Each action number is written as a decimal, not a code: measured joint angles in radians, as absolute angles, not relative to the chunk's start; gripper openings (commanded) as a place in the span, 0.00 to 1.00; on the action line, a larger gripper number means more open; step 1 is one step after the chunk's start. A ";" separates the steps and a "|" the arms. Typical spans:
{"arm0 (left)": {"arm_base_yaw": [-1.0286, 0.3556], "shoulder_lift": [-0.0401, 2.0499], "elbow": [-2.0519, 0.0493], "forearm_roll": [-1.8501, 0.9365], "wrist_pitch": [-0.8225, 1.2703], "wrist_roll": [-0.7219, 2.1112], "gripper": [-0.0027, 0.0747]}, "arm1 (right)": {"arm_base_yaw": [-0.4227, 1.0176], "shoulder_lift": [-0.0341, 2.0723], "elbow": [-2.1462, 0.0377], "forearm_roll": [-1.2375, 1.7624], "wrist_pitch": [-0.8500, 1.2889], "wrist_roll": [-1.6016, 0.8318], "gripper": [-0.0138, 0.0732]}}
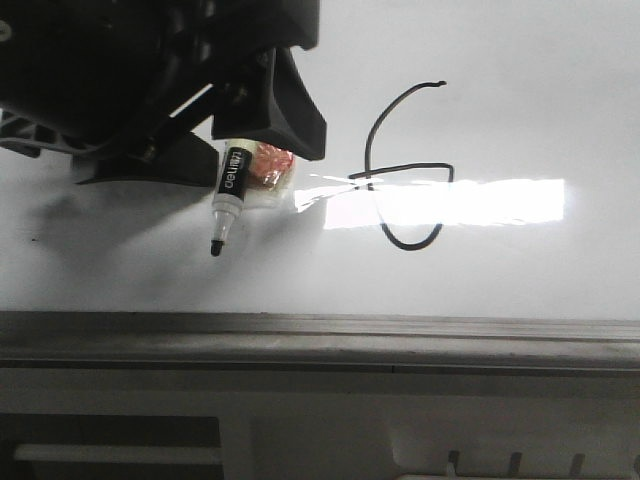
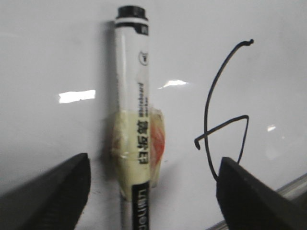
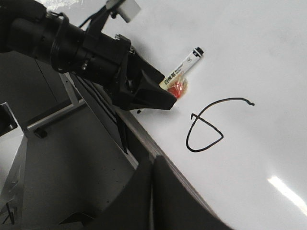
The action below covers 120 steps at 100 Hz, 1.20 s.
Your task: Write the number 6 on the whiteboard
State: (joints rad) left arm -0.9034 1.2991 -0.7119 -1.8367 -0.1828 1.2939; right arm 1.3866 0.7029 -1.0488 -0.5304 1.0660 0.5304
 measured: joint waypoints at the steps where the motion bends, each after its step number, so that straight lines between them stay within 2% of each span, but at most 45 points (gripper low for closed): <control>1: -0.904 1.296 -0.712 -1.837 -0.195 1.294 0.83 | 1.387 0.703 -1.049 -0.530 1.066 0.530 0.09; 21: -0.926 1.215 -0.699 -1.837 -0.361 1.305 0.81 | 1.387 0.651 -1.049 -0.530 0.994 0.530 0.09; 28: -0.943 1.185 -0.688 -1.846 -0.389 1.321 0.74 | 1.387 0.629 -1.049 -0.530 0.989 0.530 0.09; 35: -0.975 1.141 -0.681 -1.851 -0.411 1.343 0.57 | 1.387 0.600 -1.031 -0.533 0.989 0.530 0.10; 37: -0.988 1.124 -0.678 -1.851 -0.412 1.352 0.48 | 1.387 0.590 -1.022 -0.533 0.989 0.530 0.10; 40: -1.007 1.101 -0.674 -1.853 -0.412 1.366 0.41 | 1.387 0.577 -1.005 -0.533 0.991 0.530 0.10; 44: -1.037 1.065 -0.666 -1.853 -0.412 1.391 0.27 | 1.387 0.555 -0.974 -0.533 0.993 0.530 0.10; 46: -1.048 1.047 -0.660 -1.853 -0.412 1.400 0.17 | 1.387 0.543 -0.956 -0.533 0.995 0.530 0.10; 47: -1.058 1.041 -0.658 -1.853 -0.412 1.408 0.17 | 1.387 0.538 -0.949 -0.533 0.995 0.530 0.10; 52: -1.096 0.998 -0.642 -1.853 -0.412 1.434 0.00 | 1.387 0.505 -0.898 -0.533 0.995 0.530 0.10; 89: -1.331 0.684 -0.433 -1.853 -0.417 1.485 0.01 | 1.387 0.151 -0.504 -0.529 0.935 0.532 0.10; 120: -1.379 0.597 -0.364 -1.854 -0.421 1.486 0.01 | 1.387 0.046 -0.474 -0.455 0.913 0.532 0.10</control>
